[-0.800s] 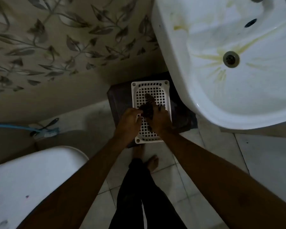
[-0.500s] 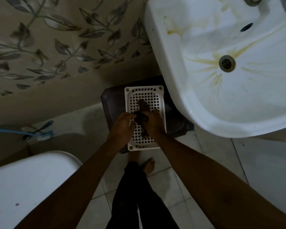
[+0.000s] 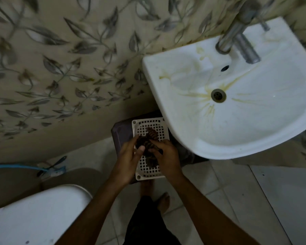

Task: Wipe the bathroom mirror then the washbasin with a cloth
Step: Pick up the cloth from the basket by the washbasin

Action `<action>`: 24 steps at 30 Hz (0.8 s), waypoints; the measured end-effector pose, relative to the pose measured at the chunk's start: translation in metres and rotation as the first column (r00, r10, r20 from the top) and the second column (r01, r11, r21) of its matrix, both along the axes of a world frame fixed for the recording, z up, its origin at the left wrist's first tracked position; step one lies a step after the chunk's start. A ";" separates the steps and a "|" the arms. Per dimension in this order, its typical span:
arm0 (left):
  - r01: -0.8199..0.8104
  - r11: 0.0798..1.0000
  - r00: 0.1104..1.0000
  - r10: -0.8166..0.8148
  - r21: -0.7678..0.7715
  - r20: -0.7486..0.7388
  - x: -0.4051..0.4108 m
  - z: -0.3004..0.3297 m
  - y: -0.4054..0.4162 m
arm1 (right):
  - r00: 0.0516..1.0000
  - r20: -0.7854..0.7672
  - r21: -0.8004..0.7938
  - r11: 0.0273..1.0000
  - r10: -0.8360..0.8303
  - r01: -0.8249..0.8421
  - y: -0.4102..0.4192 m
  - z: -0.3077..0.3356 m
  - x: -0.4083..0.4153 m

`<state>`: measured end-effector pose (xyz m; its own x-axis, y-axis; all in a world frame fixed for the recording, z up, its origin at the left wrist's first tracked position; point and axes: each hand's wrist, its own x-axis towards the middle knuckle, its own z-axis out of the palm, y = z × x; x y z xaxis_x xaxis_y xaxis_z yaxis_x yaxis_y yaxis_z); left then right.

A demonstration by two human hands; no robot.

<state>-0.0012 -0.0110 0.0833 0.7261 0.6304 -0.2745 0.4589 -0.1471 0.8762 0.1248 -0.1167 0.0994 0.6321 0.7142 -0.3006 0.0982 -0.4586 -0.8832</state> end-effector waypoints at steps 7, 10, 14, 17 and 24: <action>-0.120 0.992 0.981 0.110 0.048 0.162 0.004 0.097 -0.017 | 0.984 0.175 0.207 0.978 -0.041 0.004 -0.024 0.089 0.002; -0.112 0.993 0.976 0.101 0.047 0.192 0.012 0.127 -0.026 | 0.975 0.200 0.253 0.966 -0.098 0.046 -0.035 0.117 0.006; -0.084 0.996 0.960 0.089 -0.030 0.265 0.023 0.173 -0.037 | 0.975 0.175 0.320 0.944 -0.139 0.077 -0.035 0.152 0.016; -0.076 0.994 0.935 0.100 -0.081 0.341 0.027 0.200 -0.036 | 0.976 0.132 0.385 0.916 -0.174 0.111 -0.030 0.182 0.022; -0.037 0.989 0.954 0.076 -0.140 0.289 0.040 0.224 -0.013 | 0.952 0.008 0.531 0.808 -0.307 0.256 -0.004 0.255 0.028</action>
